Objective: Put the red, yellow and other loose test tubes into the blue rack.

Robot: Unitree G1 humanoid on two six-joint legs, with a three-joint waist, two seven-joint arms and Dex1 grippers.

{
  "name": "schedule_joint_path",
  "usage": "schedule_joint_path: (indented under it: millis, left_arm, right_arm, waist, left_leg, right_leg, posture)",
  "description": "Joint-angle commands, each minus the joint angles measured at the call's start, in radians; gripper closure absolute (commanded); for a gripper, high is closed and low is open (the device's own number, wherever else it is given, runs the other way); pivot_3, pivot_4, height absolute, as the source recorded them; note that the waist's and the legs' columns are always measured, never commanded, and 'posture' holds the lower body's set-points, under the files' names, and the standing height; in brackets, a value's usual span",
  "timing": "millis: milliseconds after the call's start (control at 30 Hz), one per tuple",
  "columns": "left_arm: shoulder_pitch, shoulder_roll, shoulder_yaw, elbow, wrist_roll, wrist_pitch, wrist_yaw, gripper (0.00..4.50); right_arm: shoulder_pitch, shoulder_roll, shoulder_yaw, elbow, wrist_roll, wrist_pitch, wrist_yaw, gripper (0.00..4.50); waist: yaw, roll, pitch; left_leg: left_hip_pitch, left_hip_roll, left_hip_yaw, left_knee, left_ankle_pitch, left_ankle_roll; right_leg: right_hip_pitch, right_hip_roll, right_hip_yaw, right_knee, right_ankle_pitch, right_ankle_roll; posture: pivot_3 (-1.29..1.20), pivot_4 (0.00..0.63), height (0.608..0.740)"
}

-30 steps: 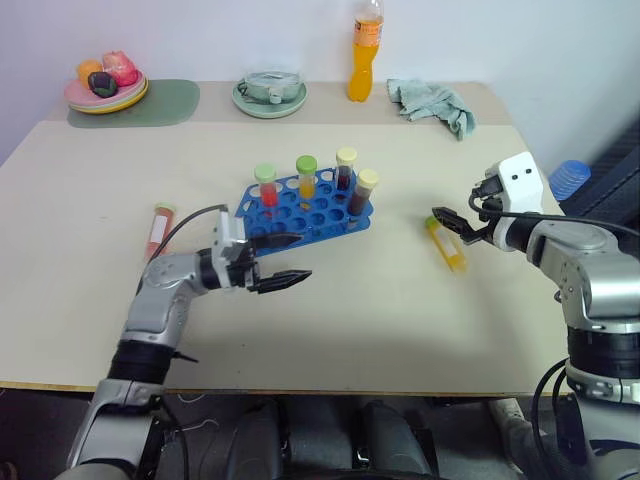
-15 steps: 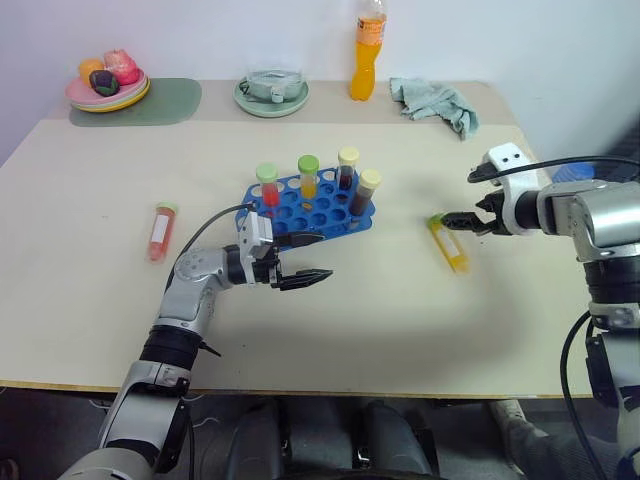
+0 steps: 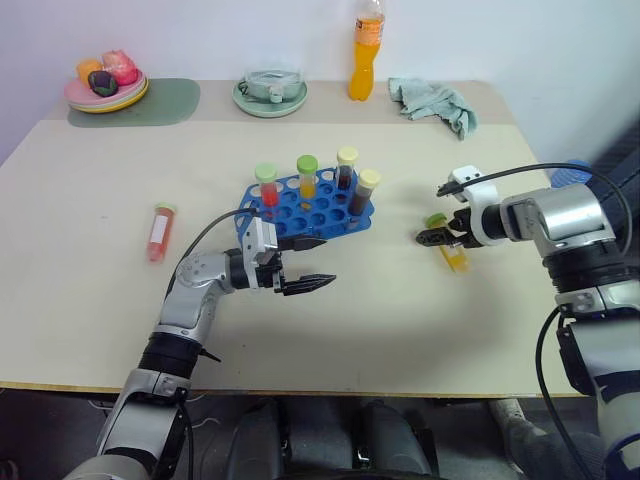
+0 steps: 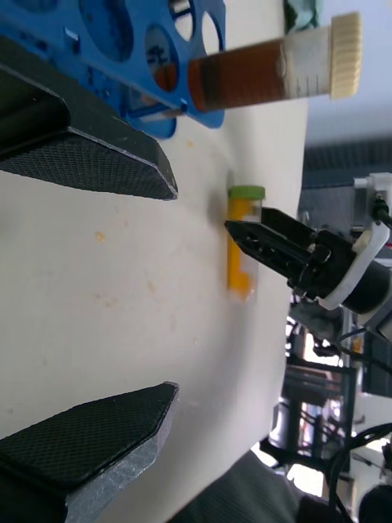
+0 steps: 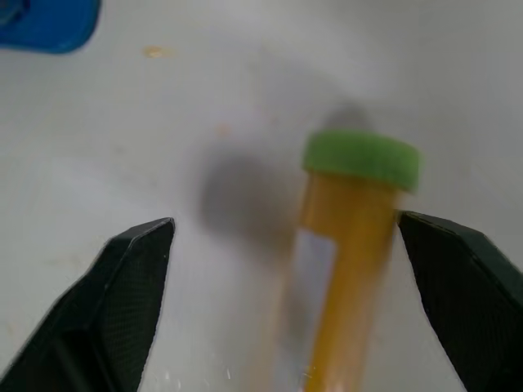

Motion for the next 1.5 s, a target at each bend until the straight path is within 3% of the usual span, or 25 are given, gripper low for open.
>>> schedule_joint_path:
  millis: [33, 133, 167, 367, 567, 667, 800, 933, 1033, 1100, 1267, 1500]
  left_arm:
    - [0.000, 0.016, 0.003, -0.048, 0.000, 0.006, 0.005, 0.84]
    - [0.004, 0.027, 0.009, -0.054, 0.001, 0.010, 0.012, 0.84]
    - [0.005, 0.030, 0.009, -0.054, 0.002, 0.010, 0.014, 0.84]
    - [-0.001, 0.039, 0.013, -0.032, 0.002, 0.001, 0.017, 0.84]
    - [-0.036, 0.043, 0.026, 0.017, 0.003, -0.017, 0.018, 0.84]
    - [-0.056, 0.051, 0.035, 0.048, 0.005, -0.025, 0.013, 0.84]
    - [-0.093, 0.057, 0.051, 0.075, -0.003, -0.028, 0.015, 0.84]
    - [-0.115, 0.066, 0.090, 0.083, -0.012, -0.033, 0.045, 0.84]
    - [-0.078, 0.087, 0.127, 0.060, -0.027, -0.032, 0.050, 0.84]
    - [-0.020, 0.119, 0.162, 0.040, -0.034, -0.031, 0.058, 0.84]
    - [0.089, 0.175, 0.238, -0.015, -0.070, -0.002, 0.081, 0.84]
    - [0.211, 0.219, 0.297, -0.143, -0.103, 0.047, 0.133, 0.84]
  right_arm:
    - [-0.041, 0.010, 0.002, 0.059, -0.036, -0.067, 0.004, 1.92]
    - [-0.056, 0.012, 0.005, 0.098, -0.059, -0.104, 0.016, 3.51]
    - [-0.059, 0.011, 0.006, 0.102, -0.065, -0.109, 0.021, 3.71]
    - [-0.023, -0.048, 0.044, -0.008, -0.085, -0.144, 0.113, 3.71]
    - [0.161, -0.163, -0.114, -0.511, 0.148, -0.169, 0.334, 3.71]
    - [0.236, -0.083, -0.275, -0.717, 0.346, -0.112, 0.326, 3.71]
    - [0.286, 0.157, -0.392, -0.824, 0.444, -0.161, 0.127, 3.71]
    - [0.295, 0.400, -0.408, -0.741, 0.408, -0.370, -0.028, 3.71]
    - [0.301, 0.543, -0.397, -0.574, 0.425, -0.595, 0.063, 3.71]
    - [0.311, 0.636, -0.355, -0.431, 0.324, -0.826, 0.047, 3.71]
    - [0.284, 0.750, -0.336, -0.153, 0.223, -1.181, 0.055, 3.71]
    - [0.166, 0.832, -0.349, 0.224, 0.152, -1.511, 0.031, 3.71]
  waist:
    - [0.000, 0.000, 0.000]
    - [-0.001, 0.000, 0.000]
    - [-0.002, 0.000, 0.000]
    - [-0.001, 0.000, 0.000]
    - [0.003, 0.000, 0.000]
    - [-0.002, 0.000, 0.000]
    - [0.000, 0.000, 0.000]
    - [0.002, -0.001, 0.000]
    - [-0.001, -0.001, 0.000]
    - [-0.009, -0.001, 0.000]
    - [-0.010, 0.000, 0.000]
    - [-0.011, 0.000, 0.000]
  left_leg:
    - [0.000, 0.000, 0.000, 0.000, 0.000, 0.000]
    - [0.000, 0.000, 0.000, 0.000, 0.000, 0.000]
    - [0.000, 0.000, 0.000, 0.000, 0.000, 0.000]
    - [0.000, 0.000, 0.000, 0.000, 0.000, 0.000]
    - [-0.001, 0.000, 0.000, 0.000, 0.000, 0.000]
    - [-0.001, 0.000, -0.001, 0.000, 0.000, 0.000]
    - [-0.001, 0.001, -0.004, 0.003, 0.000, 0.000]
    - [-0.001, 0.000, -0.004, 0.003, 0.000, 0.000]
    - [-0.001, 0.000, -0.004, 0.003, 0.000, 0.000]
    - [-0.001, 0.000, -0.003, 0.002, 0.000, 0.000]
    - [-0.001, 0.001, -0.003, 0.001, 0.000, -0.001]
    - [-0.001, 0.001, -0.004, 0.002, 0.000, -0.001]
  right_leg:
    - [0.000, 0.000, 0.000, 0.000, 0.000, 0.000]
    - [0.000, 0.000, 0.000, 0.000, 0.000, 0.000]
    - [0.000, 0.000, 0.000, 0.000, 0.000, 0.000]
    - [0.000, 0.000, 0.000, 0.000, 0.000, 0.000]
    - [-0.001, 0.000, 0.000, 0.000, 0.000, 0.000]
    - [-0.001, 0.000, 0.000, 0.000, 0.000, 0.000]
    - [0.001, 0.002, -0.001, 0.002, 0.000, 0.000]
    - [0.001, 0.002, -0.001, 0.002, 0.000, 0.000]
    - [0.001, 0.002, -0.001, 0.001, 0.000, 0.000]
    - [0.000, 0.002, -0.001, 0.001, 0.000, 0.000]
    - [-0.001, 0.002, -0.001, 0.002, 0.000, 0.000]
    - [-0.001, 0.002, -0.001, 0.002, 0.000, 0.000]
  posture:
    - [0.00, 0.150, 0.740]
    - [0.00, 0.150, 0.740]
    - [0.00, 0.150, 0.740]
    - [0.00, 0.150, 0.740]
    - [0.00, 0.150, 0.740]
    - [0.00, 0.150, 0.740]
    - [0.00, 0.150, 0.740]
    - [0.00, 0.150, 0.740]
    - [0.00, 0.150, 0.740]
    - [0.00, 0.150, 0.740]
    - [0.00, 0.150, 0.740]
    - [0.00, 0.150, 0.740]
